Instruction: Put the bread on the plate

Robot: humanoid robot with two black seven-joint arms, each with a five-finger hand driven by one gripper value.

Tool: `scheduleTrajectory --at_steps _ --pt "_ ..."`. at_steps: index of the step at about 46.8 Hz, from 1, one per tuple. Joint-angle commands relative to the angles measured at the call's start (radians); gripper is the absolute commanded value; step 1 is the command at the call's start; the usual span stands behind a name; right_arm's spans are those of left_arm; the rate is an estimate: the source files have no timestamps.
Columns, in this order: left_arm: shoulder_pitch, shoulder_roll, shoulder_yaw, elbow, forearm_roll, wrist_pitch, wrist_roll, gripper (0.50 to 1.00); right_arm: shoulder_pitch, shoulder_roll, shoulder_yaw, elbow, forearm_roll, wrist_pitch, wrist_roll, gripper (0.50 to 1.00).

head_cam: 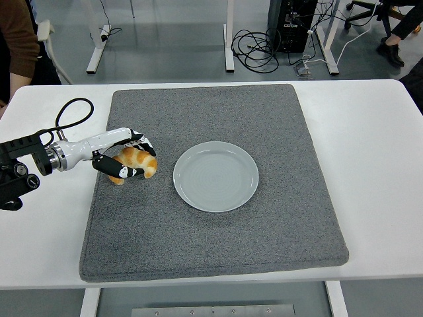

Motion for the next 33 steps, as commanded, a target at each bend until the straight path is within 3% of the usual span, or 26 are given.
scheduleTrajectory --at_steps 1,18,33 --pt "-0.004 0.004 -0.005 0.0 0.0 -0.002 0.0 0.5 0.0 0.0 0.0 0.0 0.0 0.0 -0.001 1.0" --pt "-0.119 0.042 -0.005 0.0 -0.002 -0.012 0.002 0.5 0.0 0.0 0.0 0.0 0.0 0.0 -0.001 1.0" --pt "-0.254 0.059 -0.005 0.0 -0.006 -0.081 0.011 0.5 -0.001 0.0 0.0 0.0 0.0 0.0 -0.001 1.0"
